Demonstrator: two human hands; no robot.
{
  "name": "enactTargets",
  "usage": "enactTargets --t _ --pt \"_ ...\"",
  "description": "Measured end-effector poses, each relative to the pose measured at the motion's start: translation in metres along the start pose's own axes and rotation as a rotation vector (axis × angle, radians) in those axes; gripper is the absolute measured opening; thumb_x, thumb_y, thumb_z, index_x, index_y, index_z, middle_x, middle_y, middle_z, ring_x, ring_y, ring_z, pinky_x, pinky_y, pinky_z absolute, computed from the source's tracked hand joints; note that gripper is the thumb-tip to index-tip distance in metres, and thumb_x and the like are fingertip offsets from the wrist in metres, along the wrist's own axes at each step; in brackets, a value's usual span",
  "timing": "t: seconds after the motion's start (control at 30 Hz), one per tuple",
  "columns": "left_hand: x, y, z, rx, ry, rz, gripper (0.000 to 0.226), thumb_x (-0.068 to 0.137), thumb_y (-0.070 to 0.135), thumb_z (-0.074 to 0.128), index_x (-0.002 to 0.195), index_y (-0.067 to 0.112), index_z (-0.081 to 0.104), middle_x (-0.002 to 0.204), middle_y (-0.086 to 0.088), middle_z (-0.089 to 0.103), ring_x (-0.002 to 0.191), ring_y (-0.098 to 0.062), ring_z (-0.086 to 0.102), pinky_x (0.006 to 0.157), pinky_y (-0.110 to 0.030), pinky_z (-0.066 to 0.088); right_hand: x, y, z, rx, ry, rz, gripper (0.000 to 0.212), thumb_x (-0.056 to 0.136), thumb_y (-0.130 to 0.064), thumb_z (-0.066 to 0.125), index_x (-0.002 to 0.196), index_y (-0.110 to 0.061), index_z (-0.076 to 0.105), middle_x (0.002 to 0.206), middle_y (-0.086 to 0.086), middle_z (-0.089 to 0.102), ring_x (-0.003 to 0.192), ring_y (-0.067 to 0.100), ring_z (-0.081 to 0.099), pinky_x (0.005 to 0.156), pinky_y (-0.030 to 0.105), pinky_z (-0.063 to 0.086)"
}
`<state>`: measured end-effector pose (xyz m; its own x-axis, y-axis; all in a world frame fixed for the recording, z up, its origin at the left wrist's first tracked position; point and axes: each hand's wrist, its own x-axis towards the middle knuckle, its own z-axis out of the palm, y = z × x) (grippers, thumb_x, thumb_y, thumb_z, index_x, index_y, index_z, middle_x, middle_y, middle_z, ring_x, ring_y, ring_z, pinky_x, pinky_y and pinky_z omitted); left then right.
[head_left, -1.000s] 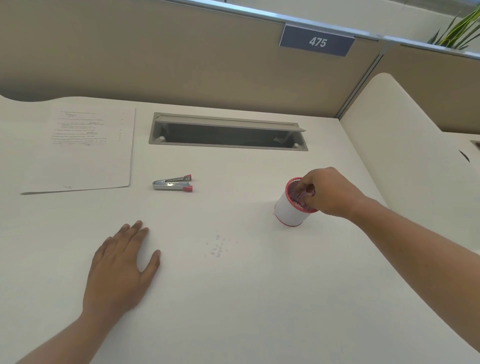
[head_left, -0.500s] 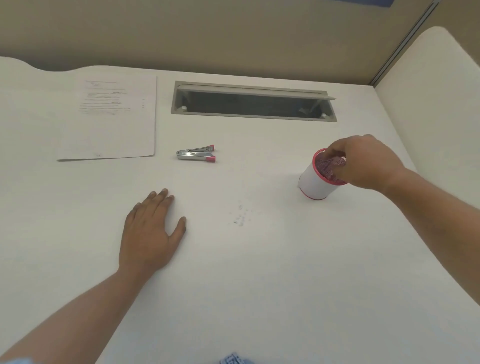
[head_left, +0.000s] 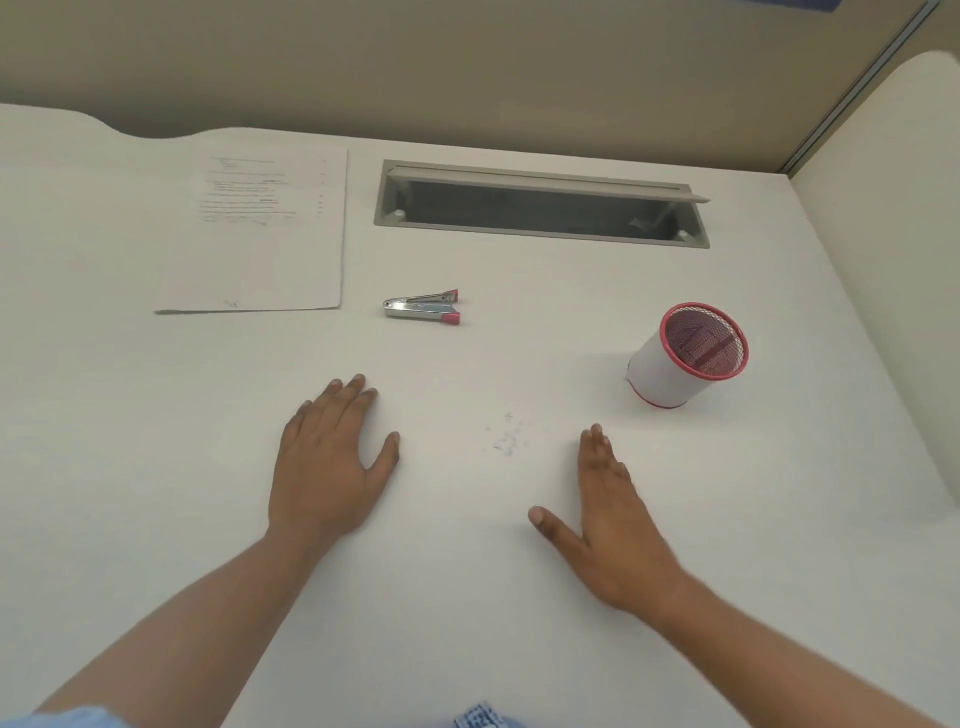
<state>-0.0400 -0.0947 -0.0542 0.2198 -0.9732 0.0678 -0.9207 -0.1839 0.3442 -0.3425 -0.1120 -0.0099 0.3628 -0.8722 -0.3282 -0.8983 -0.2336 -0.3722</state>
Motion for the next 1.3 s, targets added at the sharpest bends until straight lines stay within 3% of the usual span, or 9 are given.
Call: enactTargets --t 0.13,0.37,0.57,0.7,0.83,0.93,1.0,1.13,1.3 --pt "0.000 0.000 0.000 0.001 -0.001 -0.007 0.064 0.092 0.057 0.036 0.143 0.022 0.049 0.158 0.007 0.041 0.150 -0.016 0.031 0.123 -0.038 0.018 0.023 -0.017 0.024 -0.014 0.131 0.065 0.102 0.080 -0.080 0.007 0.151 -0.009 -0.015 0.161 0.005 -0.019 0.146 0.014 -0.023 0.120 0.034 -0.009" --pt "0.000 0.000 0.001 -0.008 0.015 -0.004 0.062 0.092 0.056 0.039 0.143 0.021 0.050 0.157 0.006 0.043 0.149 -0.016 0.033 0.122 -0.038 0.020 0.126 -0.039 -0.006 0.067 0.169 -0.089 0.091 0.088 -0.070 0.014 0.154 -0.009 0.003 0.164 0.006 0.007 0.150 0.015 0.000 0.122 0.032 0.003" --pt "0.000 -0.001 0.001 -0.005 0.021 0.000 0.061 0.093 0.055 0.040 0.143 0.022 0.050 0.157 0.007 0.043 0.149 -0.015 0.033 0.122 -0.038 0.021 0.155 -0.029 -0.026 0.209 0.006 -0.305 0.091 0.084 -0.077 0.007 0.154 -0.020 0.019 0.162 -0.002 0.018 0.148 0.006 0.011 0.121 0.026 0.005" --pt "0.000 0.000 0.001 -0.001 0.018 -0.002 0.062 0.092 0.055 0.040 0.143 0.022 0.051 0.157 0.007 0.042 0.149 -0.015 0.033 0.123 -0.037 0.019 0.132 -0.017 -0.031 0.265 -0.087 -0.421 0.087 0.085 -0.077 0.014 0.148 -0.022 0.036 0.155 -0.008 0.030 0.141 -0.002 0.022 0.117 0.016 0.008" --pt "-0.001 0.001 -0.001 0.001 0.025 -0.009 0.061 0.093 0.055 0.040 0.143 0.023 0.050 0.157 0.008 0.042 0.149 -0.013 0.032 0.123 -0.035 0.018 0.092 -0.005 -0.022 0.275 -0.102 -0.476 0.062 0.095 -0.059 0.032 0.144 -0.023 0.044 0.152 -0.008 0.039 0.141 -0.002 0.029 0.118 0.020 0.016" --pt "0.000 0.000 -0.001 -0.009 0.014 -0.004 0.060 0.093 0.055 0.040 0.143 0.022 0.050 0.157 0.008 0.041 0.149 -0.014 0.032 0.123 -0.037 0.020 0.084 -0.004 -0.028 0.580 -0.102 -0.345 0.036 0.096 -0.028 0.050 0.129 -0.019 0.060 0.137 -0.010 0.058 0.129 -0.003 0.047 0.111 0.019 0.031" --pt "-0.001 -0.001 0.001 -0.002 0.019 -0.005 0.060 0.093 0.055 0.040 0.143 0.023 0.050 0.158 0.008 0.041 0.149 -0.014 0.031 0.123 -0.038 0.020 0.088 -0.004 -0.029 0.711 0.003 -0.241 0.030 0.095 -0.011 0.053 0.122 -0.017 0.065 0.126 -0.008 0.065 0.122 -0.001 0.055 0.108 0.024 0.039" --pt "-0.001 0.000 0.001 -0.002 0.020 -0.006 0.060 0.093 0.054 0.041 0.142 0.022 0.050 0.157 0.007 0.042 0.149 -0.015 0.032 0.122 -0.037 0.020 0.102 -0.008 -0.023 0.509 0.146 -0.217 0.031 0.092 -0.005 0.054 0.118 -0.017 0.067 0.123 -0.008 0.065 0.115 -0.004 0.056 0.108 0.027 0.041" --pt "-0.001 0.000 0.001 0.001 0.020 -0.010 0.060 0.093 0.055 0.040 0.142 0.023 0.050 0.157 0.008 0.041 0.149 -0.015 0.031 0.122 -0.036 0.019 0.104 -0.029 -0.007 0.154 0.140 -0.438 0.036 0.089 -0.034 0.061 0.121 -0.017 0.066 0.131 0.000 0.062 0.126 0.018 0.051 0.108 0.028 0.036"
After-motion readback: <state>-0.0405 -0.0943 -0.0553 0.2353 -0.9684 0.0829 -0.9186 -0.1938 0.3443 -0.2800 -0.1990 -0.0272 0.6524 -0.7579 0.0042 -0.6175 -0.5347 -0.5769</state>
